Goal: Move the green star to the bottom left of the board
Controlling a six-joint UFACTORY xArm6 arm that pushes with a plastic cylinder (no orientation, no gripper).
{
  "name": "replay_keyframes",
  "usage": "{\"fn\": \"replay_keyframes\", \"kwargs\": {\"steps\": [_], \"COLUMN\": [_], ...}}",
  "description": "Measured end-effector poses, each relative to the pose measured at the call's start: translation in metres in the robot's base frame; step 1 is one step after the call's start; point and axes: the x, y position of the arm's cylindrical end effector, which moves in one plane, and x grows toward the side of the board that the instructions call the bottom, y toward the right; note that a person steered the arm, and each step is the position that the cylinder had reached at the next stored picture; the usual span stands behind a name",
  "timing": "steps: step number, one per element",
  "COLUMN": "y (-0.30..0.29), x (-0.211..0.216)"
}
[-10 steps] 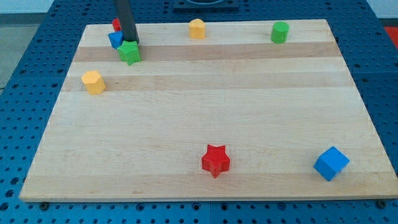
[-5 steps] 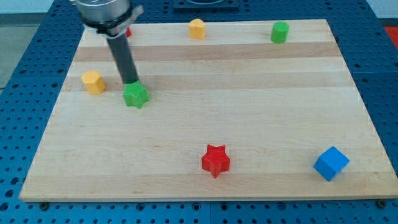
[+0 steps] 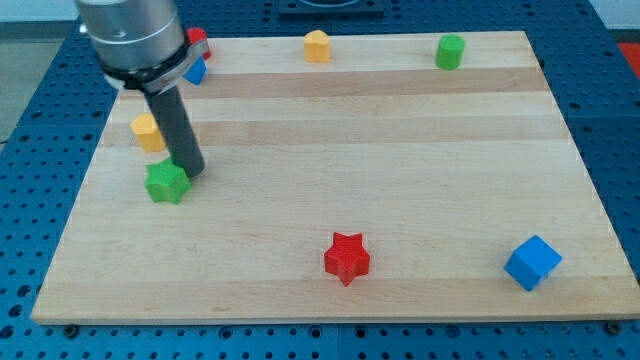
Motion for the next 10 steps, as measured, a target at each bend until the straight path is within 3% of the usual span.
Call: {"fn": "replay_keyframes", "kwargs": {"steps": [3, 6, 7, 8, 10], "y": [-0.036, -0.051, -0.041, -0.002, 0.008], "x": [-0.004, 0.080, 0.087, 0.061, 0.096]}}
